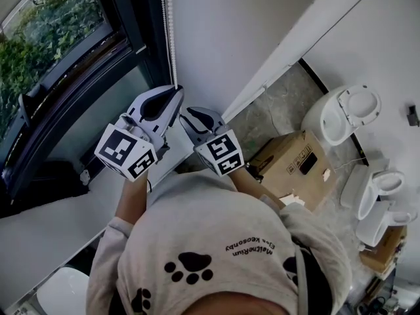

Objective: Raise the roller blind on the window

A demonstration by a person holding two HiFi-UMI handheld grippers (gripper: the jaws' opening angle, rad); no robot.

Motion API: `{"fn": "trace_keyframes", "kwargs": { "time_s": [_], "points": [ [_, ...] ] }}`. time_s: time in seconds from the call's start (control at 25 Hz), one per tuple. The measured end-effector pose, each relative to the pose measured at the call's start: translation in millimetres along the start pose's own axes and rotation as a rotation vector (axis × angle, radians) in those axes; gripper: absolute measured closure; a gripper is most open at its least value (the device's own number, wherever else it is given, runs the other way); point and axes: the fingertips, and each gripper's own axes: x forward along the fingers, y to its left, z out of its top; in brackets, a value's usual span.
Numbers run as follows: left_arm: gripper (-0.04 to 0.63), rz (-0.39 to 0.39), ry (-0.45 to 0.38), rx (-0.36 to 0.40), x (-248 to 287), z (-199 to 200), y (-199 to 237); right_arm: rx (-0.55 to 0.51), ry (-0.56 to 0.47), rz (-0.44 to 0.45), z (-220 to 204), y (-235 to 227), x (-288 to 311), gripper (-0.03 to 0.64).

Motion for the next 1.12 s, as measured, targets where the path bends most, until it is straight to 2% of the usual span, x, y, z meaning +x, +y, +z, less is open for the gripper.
{"fn": "trace_keyframes", "kwargs": {
  "time_s": [0.16,0.36,0.56,0.8,1.12],
  "points": [
    [0.587,-0.008,-0.006,-0.007,-0.3,-0.2,-0.8,0.003,-0.083,-0.024,32.5,-6.4,-17.4,0.528],
    [0.588,-0.011,0.044,-0.009,1.5,-21.5,-2.1,-0.005,-0.155,-0.036,61.5,-9.6,-32.9,0.532],
    [0.586,0.003,0.096,-0.035,1.1,-54.7,2.9,-0.012,-0.157,-0.034,65.0,-9.8,-35.7,0.532],
    [0.588,0.016,0.116,-0.029,-0.7,-66.7,5.9,-0.018,-0.15,-0.038,66.9,-10.0,-38.8,0.534],
    [0.587,0.013,0.174,-0.056,-2.3,-100.0,1.7,-0.015,-0.246,-0.011,110.2,-1.9,-52.4,0.534]
  ]
}}
